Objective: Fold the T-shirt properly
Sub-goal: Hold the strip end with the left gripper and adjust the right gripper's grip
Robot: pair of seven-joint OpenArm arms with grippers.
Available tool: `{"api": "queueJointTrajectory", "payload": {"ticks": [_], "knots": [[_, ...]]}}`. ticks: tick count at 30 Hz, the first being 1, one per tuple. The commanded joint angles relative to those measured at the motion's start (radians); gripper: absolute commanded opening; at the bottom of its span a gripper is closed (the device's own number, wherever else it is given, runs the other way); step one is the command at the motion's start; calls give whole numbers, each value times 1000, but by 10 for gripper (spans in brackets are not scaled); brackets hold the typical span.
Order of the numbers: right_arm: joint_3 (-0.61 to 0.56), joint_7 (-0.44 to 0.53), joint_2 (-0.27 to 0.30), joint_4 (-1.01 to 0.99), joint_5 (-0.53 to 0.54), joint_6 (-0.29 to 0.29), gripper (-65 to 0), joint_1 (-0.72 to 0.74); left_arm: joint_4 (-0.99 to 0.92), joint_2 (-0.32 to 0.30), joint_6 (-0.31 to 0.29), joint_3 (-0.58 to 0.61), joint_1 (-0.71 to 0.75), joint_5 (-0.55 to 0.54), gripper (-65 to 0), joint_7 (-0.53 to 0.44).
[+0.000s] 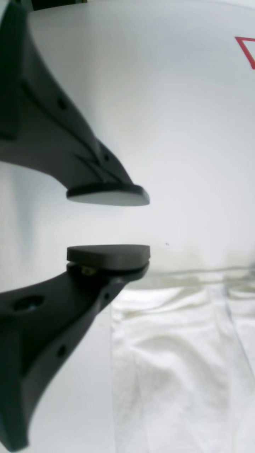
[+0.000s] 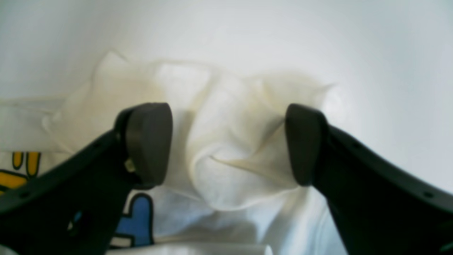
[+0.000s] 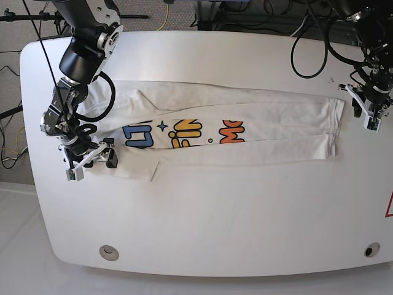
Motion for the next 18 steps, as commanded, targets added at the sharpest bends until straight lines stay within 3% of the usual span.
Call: {"api": "queueJointTrajectory", "payload": {"ticks": [1,15,18], "knots": [[2,46,20,-7,20,4,-184,27,22,-16,6,-25,-8,-11,-475,-16],[0,73,20,-18,22,6,-188,25,22,-15,6,-37,-10,-11,-472,-16],[0,73,18,-18,22,6,-232,25,22,-15,6,-35,-11,-11,-472,-16]]}}
